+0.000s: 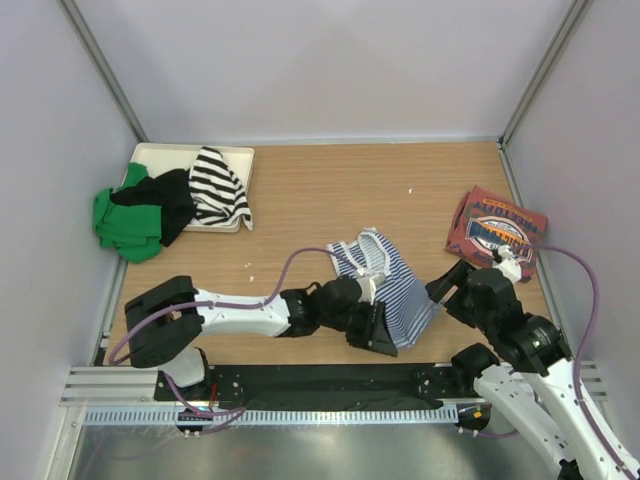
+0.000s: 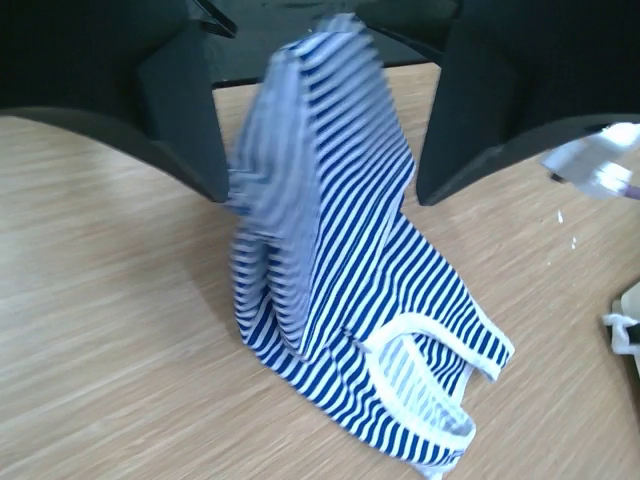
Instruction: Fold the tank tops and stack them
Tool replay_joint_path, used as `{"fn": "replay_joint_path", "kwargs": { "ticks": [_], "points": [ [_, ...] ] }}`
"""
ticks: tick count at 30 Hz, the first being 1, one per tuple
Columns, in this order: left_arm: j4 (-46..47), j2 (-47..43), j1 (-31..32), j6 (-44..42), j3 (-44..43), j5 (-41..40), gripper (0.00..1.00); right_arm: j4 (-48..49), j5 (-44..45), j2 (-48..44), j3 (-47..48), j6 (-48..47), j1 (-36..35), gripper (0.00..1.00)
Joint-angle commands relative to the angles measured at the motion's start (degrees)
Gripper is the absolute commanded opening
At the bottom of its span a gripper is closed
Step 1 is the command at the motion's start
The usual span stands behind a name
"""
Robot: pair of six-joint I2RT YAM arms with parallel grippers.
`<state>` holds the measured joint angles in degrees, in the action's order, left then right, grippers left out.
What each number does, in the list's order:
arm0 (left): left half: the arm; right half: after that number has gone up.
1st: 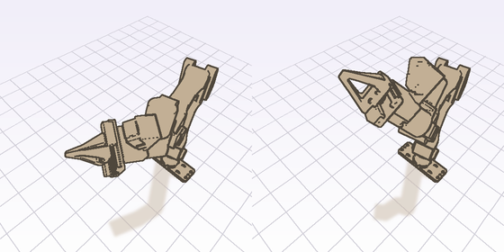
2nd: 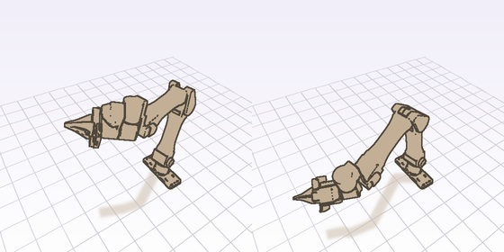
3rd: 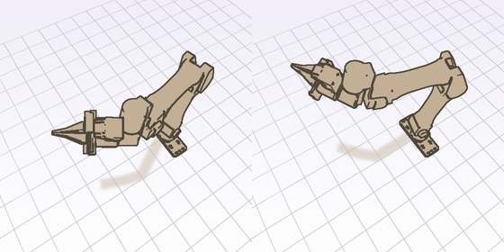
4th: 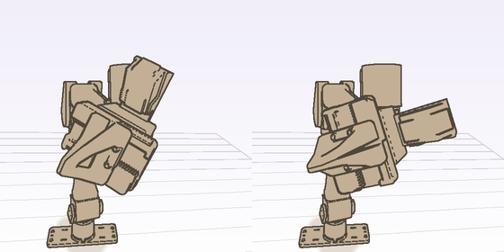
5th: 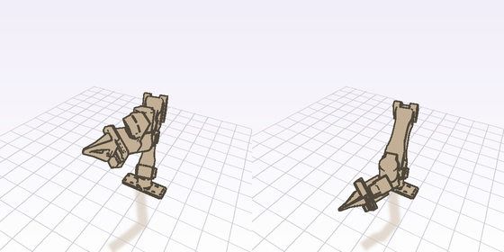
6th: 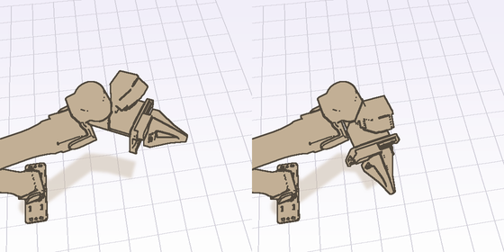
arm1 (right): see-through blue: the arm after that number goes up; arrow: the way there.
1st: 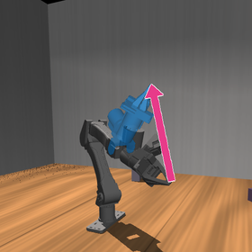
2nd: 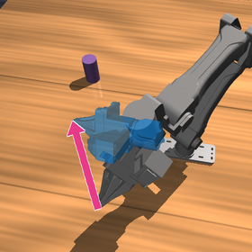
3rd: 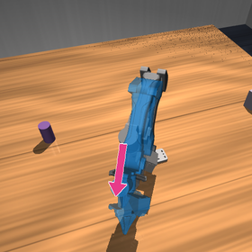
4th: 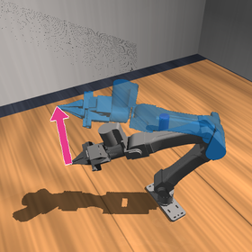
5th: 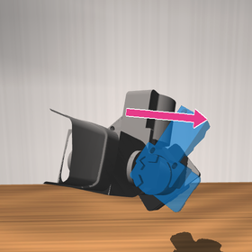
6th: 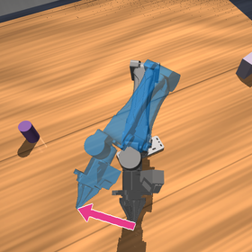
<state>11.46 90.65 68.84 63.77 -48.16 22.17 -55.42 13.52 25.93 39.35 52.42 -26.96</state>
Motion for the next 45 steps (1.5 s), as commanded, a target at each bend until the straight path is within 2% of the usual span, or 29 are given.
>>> {"fn": "replay_joint_path", "kwargs": {
  "ticks": [1,2,3,4,6,9,12,16,20,25,30,34,37,40,41,44,45],
  "points": [
    [0.31,3.03,5.15,-0.75,-2.90,-3.62,0.48,-9.26,9.58,-4.83,4.15,6.10,-0.20,0.88],
    [0.23,3.74,7.34,-0.66,-3.25,-4.67,0.55,-10.66,11.86,-7.28,4.67,7.33,-0.28,0.96],
    [-0.12,4.70,8.32,-0.66,-3.69,-5.21,0.61,-11.02,12.14,-8.34,5.03,7.43,-0.20,0.98],
    [-1.08,5.75,9.37,-0.58,-4.48,-5.30,0.74,-10.77,11.97,-9.05,5.21,7.26,-0.20,0.98],
    [-1.36,5.42,9.65,-0.49,-4.22,-5.73,0.79,-10.15,10.57,-9.15,4.95,7.17,-0.29,0.98],
    [-5.73,1.56,8.51,-2.24,-4.57,-8.45,0.80,-8.40,7.42,-4.95,2.58,7.08,-0.29,0.99],
    [-11.28,-2.66,3.51,-4.09,-4.05,-7.94,0.79,-4.45,4.86,-1.25,-0.67,6.56,-0.20,0.95],
    [-15.40,-4.26,-8.68,-6.37,-2.73,-6.70,0.77,0.65,4.32,0.43,-3.05,4.89,-0.29,0.88],
    [-20.51,0.30,-15.92,-11.46,-5.27,-10.56,0.76,5.66,3.45,1.57,-5.16,4.09,-0.28,0.85],
    [-22.10,6.81,-21.98,-12.88,-9.84,-13.55,0.68,7.16,2.39,3.25,-5.69,3.83,-0.20,0.83],
    [-24.11,13.83,-24.89,-14.19,-16.08,-15.31,0.65,7.17,2.74,2.55,-6.22,3.91,-0.20,0.82],
    [-27.29,18.32,-26.38,-15.08,-20.65,-20.76,0.60,7.08,2.92,1.32,-6.83,4.18,-0.28,0.81],
    [-25.80,21.39,-28.49,-13.59,-22.50,-20.77,0.48,7.52,2.74,0.70,-7.71,4.53,-0.20,0.80],
    [-23.68,24.47,-30.51,-12.36,-24.60,-20.24,0.31,7.87,2.48,0.79,-8.33,4.62,-0.29,0.79],
    [-23.77,25.27,-31.04,-12.35,-26.44,-20.07,0.21,8.22,2.39,0.87,-8.68,4.62,-0.29,0.78],
    [-23.59,27.99,-33.85,-12.62,-30.04,-19.45,0.00,9.10,2.04,1.14,-9.12,4.35,-0.29,0.77],
    [-23.16,28.61,-35.77,-12.70,-30.93,-18.75,0.00,9.45,1.78,1.22,-9.29,4.35,-0.29,0.77]
  ]
}}
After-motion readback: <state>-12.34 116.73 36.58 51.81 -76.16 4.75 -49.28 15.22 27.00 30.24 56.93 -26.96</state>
